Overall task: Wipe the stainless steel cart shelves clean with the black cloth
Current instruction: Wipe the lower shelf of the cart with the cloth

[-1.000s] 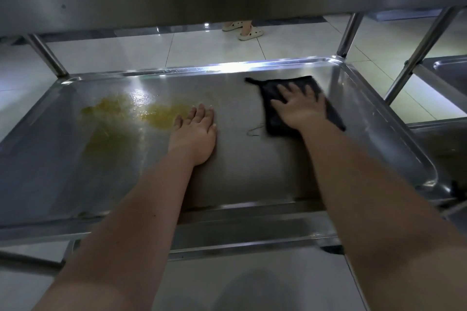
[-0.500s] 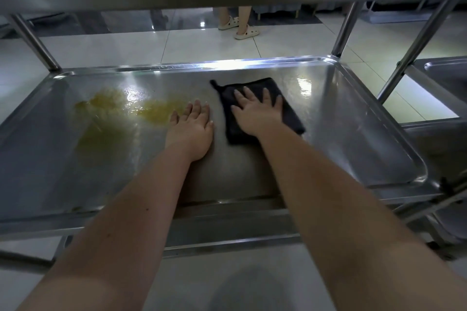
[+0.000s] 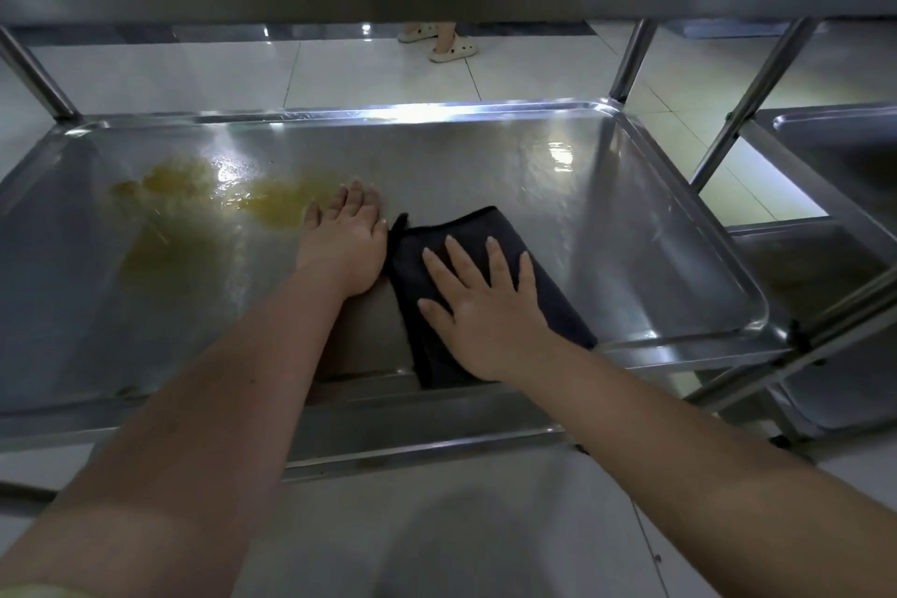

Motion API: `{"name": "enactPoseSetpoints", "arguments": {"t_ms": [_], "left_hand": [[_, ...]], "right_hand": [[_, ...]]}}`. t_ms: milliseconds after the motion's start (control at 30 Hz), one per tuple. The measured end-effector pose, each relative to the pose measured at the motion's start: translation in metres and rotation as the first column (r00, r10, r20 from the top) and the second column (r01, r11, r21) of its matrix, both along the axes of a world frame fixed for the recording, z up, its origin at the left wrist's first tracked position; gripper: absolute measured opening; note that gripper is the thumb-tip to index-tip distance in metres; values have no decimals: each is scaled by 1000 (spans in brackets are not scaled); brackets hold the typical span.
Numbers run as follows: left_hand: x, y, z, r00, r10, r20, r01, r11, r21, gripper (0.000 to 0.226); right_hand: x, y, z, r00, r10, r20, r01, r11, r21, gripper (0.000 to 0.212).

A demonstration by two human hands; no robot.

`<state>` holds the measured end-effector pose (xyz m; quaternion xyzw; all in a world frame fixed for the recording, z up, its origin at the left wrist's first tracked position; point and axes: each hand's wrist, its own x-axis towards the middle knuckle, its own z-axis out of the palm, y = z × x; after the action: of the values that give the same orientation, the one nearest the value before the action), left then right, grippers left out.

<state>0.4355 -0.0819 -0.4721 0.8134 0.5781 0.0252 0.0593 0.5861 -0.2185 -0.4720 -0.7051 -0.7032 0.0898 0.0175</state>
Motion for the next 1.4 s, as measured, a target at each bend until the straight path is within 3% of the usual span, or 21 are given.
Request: {"name": "enactPoseSetpoints", "arguments": {"t_ms": [167, 433, 567, 767, 900, 1033, 1200, 1400], "left_hand": [[-2, 2, -3, 1000, -7, 7, 6, 1000, 14, 56], [-4, 10, -8, 1000, -21, 2, 20, 999, 47, 56], [-6, 7, -7, 999, -44, 3, 43, 998, 54, 55], [-4, 3, -5, 999, -45, -20, 46, 998, 31, 58], [-3, 2, -5, 998, -59, -38, 60, 998, 32, 58], [-5, 6, -7, 996, -70, -47, 71, 997, 22, 58], [-4, 10, -11, 998, -59, -29, 60, 997, 43, 59], [-4, 11, -9, 999, -47, 7, 46, 999, 24, 57]], "right_hand": [[21, 52, 1, 1000, -15, 19, 14, 998, 59, 57], [75, 157, 11, 936, -351, -15, 351, 936, -13, 60], [71, 125, 13, 966, -259, -1, 258, 965, -42, 62], [77, -6, 5, 996, -79, 37, 82, 993, -80, 68], [84, -33, 8, 997, -61, 39, 65, 993, -102, 68], [106, 25, 8, 995, -93, 23, 94, 995, -45, 62], [169, 118, 12, 941, -337, 36, 338, 941, -33, 59], [185, 138, 15, 922, -386, 20, 386, 918, -89, 64]]}}
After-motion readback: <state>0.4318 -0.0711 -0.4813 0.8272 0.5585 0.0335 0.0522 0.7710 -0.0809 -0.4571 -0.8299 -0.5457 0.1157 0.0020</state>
